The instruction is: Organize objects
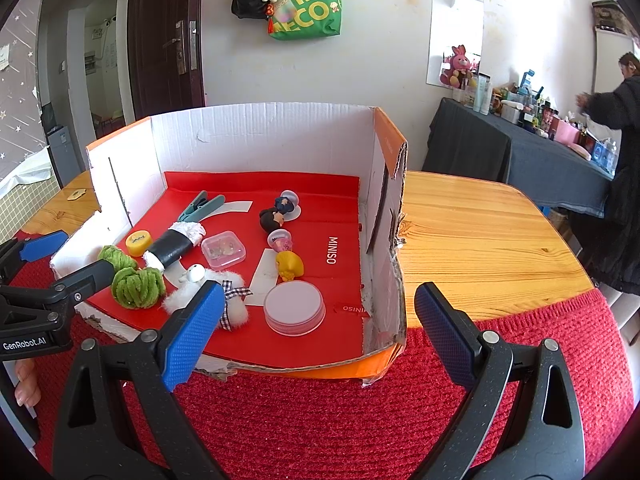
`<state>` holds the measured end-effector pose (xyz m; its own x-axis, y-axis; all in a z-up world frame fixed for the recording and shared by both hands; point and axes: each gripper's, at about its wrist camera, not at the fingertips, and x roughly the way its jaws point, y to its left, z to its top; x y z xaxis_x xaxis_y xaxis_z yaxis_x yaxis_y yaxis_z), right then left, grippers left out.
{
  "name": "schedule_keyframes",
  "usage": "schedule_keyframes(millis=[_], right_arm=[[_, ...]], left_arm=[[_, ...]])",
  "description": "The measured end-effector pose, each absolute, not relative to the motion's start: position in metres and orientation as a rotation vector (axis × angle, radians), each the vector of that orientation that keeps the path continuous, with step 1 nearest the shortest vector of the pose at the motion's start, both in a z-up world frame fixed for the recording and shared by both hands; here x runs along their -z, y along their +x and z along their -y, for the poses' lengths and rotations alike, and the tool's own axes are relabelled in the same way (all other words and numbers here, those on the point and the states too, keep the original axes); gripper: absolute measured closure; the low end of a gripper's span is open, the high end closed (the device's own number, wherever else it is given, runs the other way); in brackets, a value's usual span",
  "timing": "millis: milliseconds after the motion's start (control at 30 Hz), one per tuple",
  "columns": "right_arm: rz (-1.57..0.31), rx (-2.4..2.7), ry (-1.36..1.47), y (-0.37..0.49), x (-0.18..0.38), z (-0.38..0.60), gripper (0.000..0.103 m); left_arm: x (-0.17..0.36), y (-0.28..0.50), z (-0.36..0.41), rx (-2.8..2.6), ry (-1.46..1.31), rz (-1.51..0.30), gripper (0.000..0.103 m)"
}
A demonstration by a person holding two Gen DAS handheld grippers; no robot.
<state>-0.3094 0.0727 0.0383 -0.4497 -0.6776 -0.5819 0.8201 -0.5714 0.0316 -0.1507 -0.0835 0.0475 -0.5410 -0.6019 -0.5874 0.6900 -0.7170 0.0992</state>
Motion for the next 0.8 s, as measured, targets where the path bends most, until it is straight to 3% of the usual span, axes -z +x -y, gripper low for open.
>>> schedule_keyframes(millis=[800], right_arm=[[-0.316,2.089,0.681,-0.3088,-0.0382,-0.0730,0.006]], left_arm=[[-0.0480,-0.1508,0.0829,2.248,0.779,-0.186,0.006]])
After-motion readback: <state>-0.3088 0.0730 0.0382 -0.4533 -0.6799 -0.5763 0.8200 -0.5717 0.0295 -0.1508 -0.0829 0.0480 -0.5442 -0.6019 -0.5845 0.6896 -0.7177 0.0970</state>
